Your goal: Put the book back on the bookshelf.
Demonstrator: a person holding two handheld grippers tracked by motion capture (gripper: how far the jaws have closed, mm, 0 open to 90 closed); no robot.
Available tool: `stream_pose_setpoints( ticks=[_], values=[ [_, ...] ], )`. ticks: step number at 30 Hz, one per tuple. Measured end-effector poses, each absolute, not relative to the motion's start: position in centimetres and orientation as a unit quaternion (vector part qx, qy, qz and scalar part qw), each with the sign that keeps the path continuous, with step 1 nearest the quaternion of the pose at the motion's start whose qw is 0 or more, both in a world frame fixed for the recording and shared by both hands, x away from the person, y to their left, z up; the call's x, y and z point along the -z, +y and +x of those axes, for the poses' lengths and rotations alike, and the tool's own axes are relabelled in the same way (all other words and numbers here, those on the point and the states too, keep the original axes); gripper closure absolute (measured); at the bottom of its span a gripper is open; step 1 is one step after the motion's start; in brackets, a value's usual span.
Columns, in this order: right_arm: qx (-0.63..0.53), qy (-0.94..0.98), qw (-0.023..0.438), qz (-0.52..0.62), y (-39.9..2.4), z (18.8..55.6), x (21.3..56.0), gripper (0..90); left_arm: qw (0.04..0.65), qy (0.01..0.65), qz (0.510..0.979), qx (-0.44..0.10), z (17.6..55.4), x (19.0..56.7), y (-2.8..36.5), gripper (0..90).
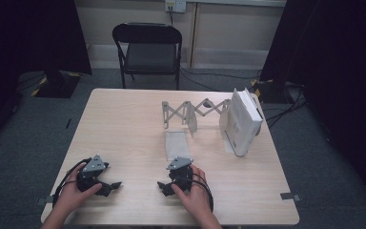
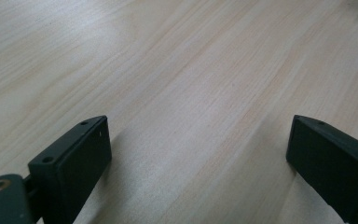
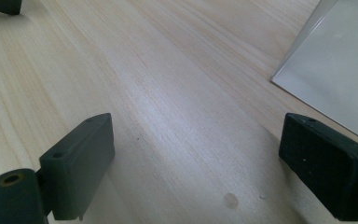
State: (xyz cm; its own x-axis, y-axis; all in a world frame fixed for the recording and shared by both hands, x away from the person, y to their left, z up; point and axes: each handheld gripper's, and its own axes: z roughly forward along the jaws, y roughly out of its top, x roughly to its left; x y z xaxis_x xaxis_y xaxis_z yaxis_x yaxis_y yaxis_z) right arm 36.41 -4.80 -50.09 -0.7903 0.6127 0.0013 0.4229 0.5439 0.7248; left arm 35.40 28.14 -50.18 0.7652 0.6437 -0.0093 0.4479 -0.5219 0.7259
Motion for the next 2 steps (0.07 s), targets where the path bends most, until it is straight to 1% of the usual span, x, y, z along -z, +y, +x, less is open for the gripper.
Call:
stream_pose_setpoints(
  ticks=[2],
  values=[
    [-0.373,0.869,0.127,0.298,-4.8,36.41,50.09,10.0,0.373,0.317,0.862,-0.131,35.4,50.18,28.14,6.1]
  ],
)
